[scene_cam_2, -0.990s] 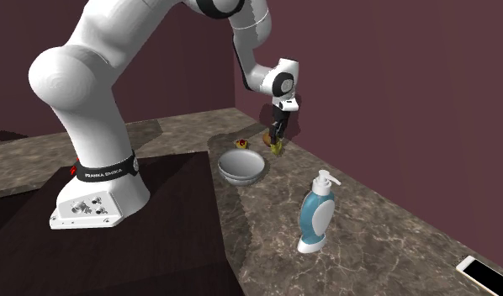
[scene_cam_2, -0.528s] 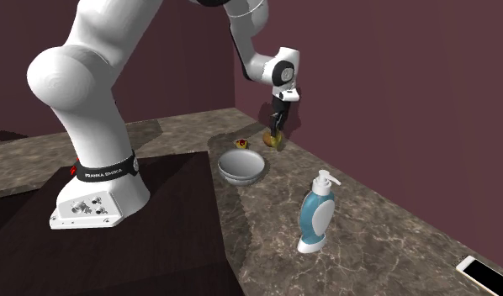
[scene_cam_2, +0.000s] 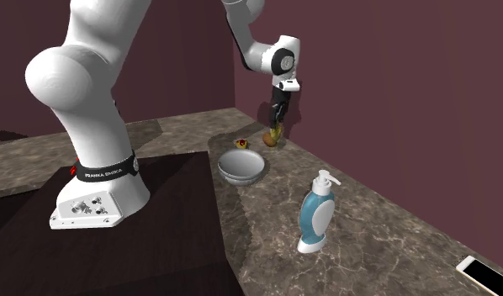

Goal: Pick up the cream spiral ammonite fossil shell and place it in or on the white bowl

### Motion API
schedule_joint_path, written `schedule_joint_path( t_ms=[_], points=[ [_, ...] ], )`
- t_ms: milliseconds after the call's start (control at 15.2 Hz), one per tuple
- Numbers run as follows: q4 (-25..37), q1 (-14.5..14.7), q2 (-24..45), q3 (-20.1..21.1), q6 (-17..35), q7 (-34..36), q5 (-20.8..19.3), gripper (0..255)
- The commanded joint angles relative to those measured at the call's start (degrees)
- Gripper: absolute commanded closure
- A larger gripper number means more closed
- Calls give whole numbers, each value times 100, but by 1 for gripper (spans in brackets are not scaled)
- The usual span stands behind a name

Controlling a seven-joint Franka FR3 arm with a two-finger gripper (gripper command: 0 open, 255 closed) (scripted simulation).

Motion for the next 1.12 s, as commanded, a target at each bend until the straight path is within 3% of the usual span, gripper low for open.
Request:
schedule_joint_path(
  t_ms=[0, 528, 924, 1056],
  points=[
    [-511, -163, -320, 66, 195, -65, 75, 255],
    [-2777, -961, -1782, 451, 1072, -661, 674, 255],
    [-4299, -1519, -2971, 814, 1519, -1640, 1687, 255],
    [-4302, -1466, -2775, 731, 1696, -1522, 1506, 255]
  ],
)
